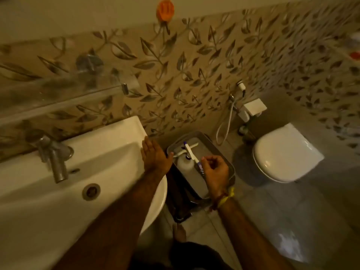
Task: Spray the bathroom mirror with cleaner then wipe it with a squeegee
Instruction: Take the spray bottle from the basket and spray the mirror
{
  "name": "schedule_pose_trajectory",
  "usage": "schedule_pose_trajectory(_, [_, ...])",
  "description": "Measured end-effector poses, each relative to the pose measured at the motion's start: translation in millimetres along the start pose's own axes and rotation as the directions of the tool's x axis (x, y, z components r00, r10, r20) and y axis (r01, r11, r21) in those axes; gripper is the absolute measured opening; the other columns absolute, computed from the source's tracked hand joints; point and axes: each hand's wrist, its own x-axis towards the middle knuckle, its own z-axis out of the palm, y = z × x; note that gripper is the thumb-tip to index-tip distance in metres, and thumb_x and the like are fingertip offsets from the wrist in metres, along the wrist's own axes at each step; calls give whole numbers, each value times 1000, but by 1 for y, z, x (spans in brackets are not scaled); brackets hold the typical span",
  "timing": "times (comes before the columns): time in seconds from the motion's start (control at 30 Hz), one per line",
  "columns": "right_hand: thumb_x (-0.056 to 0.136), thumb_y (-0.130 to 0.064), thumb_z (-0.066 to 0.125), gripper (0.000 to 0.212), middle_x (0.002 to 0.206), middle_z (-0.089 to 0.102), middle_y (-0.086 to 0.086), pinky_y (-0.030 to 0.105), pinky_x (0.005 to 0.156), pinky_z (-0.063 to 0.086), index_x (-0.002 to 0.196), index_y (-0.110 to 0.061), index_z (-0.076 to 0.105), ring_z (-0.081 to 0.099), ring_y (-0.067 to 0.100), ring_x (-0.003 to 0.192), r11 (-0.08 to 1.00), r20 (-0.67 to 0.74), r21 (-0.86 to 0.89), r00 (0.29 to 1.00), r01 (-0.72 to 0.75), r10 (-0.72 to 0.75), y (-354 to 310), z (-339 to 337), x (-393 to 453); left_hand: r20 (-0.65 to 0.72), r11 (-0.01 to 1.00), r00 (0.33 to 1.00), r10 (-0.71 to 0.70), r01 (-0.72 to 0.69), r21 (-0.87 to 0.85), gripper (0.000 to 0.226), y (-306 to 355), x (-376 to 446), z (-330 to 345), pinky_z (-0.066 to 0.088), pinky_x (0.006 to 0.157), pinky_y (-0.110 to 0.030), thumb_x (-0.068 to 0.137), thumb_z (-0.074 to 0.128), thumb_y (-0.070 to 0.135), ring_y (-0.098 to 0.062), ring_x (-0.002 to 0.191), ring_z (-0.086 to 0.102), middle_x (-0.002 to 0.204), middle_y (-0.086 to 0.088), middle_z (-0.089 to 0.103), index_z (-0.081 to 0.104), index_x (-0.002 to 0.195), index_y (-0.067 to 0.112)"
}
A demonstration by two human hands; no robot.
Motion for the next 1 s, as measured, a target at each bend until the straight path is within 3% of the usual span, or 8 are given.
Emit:
schedule_pose_trajectory(0.1, [87,-12,72,16,80,63,10,22,64,50,96,-3,63,58,14,68,995,72,-91,997,-35,42,20,17,26,-158,967,987,-20,60,249,103,4,1,24,2,124,-50,90,50,64,-39,153,-6,164,-25,-10,7,157,-3])
schedule_pose_trajectory(0.2, [80,-20,78,29,92,65,13,43,76,55,100,-11,59,63,25,82,981,132,-187,989,-47,72,59,40,51,-236,974,970,55,0,228,94,-1,0,32,2,125,-49,87,60,51,-37,154,-3,165,-23,-5,17,158,7])
schedule_pose_trajectory(0.33, [72,-28,85,77,129,51,3,33,97,48,135,-15,43,52,16,112,946,233,-318,962,-65,145,98,62,74,-291,996,954,68,-47,81,82,-3,5,37,10,125,-49,82,73,26,-36,154,0,166,-20,1,34,153,14])
schedule_pose_trajectory(0.47, [71,-28,85,93,143,45,3,39,111,41,147,-17,32,47,19,127,936,270,-332,940,-115,211,126,80,93,-299,996,952,60,-39,75,82,-4,8,41,8,125,-48,82,73,20,-37,153,-3,166,-21,-2,33,154,16])
schedule_pose_trajectory(0.53, [73,-33,81,90,146,46,4,44,112,41,148,-23,32,47,23,133,937,294,-334,933,-102,206,137,89,102,-321,993,945,65,-30,112,84,-6,9,44,4,125,-46,79,74,18,-38,153,-2,166,-22,-1,34,154,16])
schedule_pose_trajectory(0.63, [81,-27,77,75,141,54,6,36,109,42,147,-21,41,50,19,127,947,332,-314,926,-70,179,144,102,113,-318,993,946,61,-26,112,83,-7,10,46,5,125,-47,77,72,12,-38,153,-1,166,-22,0,37,152,16])
schedule_pose_trajectory(0.8, [90,-21,69,47,115,62,-3,32,99,47,135,-19,55,57,15,108,952,308,-287,931,-104,194,153,116,129,-350,995,932,92,-72,70,76,-10,11,47,3,125,-46,78,70,10,-39,153,1,166,-22,4,43,149,15])
schedule_pose_trajectory(1.0, [89,-23,70,32,95,62,1,32,84,51,118,-11,60,60,18,91,952,323,-307,940,-2,106,153,117,137,-369,993,922,115,-113,27,74,-13,11,49,9,125,-50,76,70,7,-40,153,2,165,-24,6,46,146,13])
